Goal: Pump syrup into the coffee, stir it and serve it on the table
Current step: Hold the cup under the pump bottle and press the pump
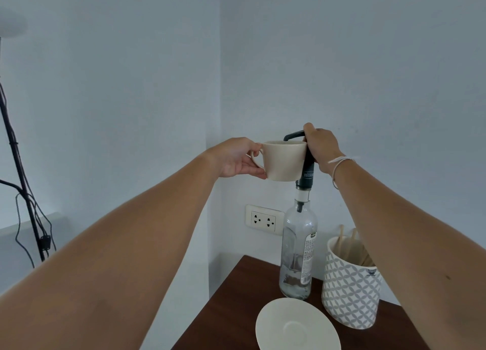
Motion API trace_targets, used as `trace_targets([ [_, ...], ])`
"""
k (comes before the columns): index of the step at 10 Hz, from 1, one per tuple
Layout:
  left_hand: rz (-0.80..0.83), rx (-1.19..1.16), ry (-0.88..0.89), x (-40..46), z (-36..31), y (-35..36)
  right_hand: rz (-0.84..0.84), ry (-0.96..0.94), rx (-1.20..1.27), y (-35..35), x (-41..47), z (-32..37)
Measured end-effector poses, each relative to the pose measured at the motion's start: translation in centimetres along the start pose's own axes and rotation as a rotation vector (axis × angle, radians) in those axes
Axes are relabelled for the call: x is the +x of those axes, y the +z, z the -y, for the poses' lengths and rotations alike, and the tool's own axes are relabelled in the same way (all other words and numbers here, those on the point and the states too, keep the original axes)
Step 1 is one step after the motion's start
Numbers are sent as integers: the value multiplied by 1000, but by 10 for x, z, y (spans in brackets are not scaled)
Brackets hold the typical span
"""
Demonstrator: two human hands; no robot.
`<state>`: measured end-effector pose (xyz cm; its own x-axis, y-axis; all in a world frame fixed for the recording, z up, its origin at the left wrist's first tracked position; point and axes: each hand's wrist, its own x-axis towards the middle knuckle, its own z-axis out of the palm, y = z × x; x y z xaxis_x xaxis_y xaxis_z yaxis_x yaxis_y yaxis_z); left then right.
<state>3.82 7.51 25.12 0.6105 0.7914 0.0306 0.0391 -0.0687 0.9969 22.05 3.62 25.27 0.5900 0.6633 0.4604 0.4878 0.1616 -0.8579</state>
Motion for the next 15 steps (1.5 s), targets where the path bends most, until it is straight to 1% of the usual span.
trace_targets([
  [4, -1, 11, -14, -1, 4, -1, -2, -9, 2, -1, -4, -1],
  [6, -3, -2, -16, -1, 7, 0, 8, 10, 50, 0, -3, -4],
  [10, -5, -11, -24, -2, 10, 0, 12, 0, 24, 2, -3, -6],
  [12, -3, -17, -23, -3, 13, -1, 23, 17, 66, 3, -1, -10],
  [14, -8, -17, -22, -2, 8, 0, 103, 101, 206, -2, 4, -2],
  [15, -4, -14, -19, -3, 6, 3, 133, 137, 227, -6, 5, 2],
])
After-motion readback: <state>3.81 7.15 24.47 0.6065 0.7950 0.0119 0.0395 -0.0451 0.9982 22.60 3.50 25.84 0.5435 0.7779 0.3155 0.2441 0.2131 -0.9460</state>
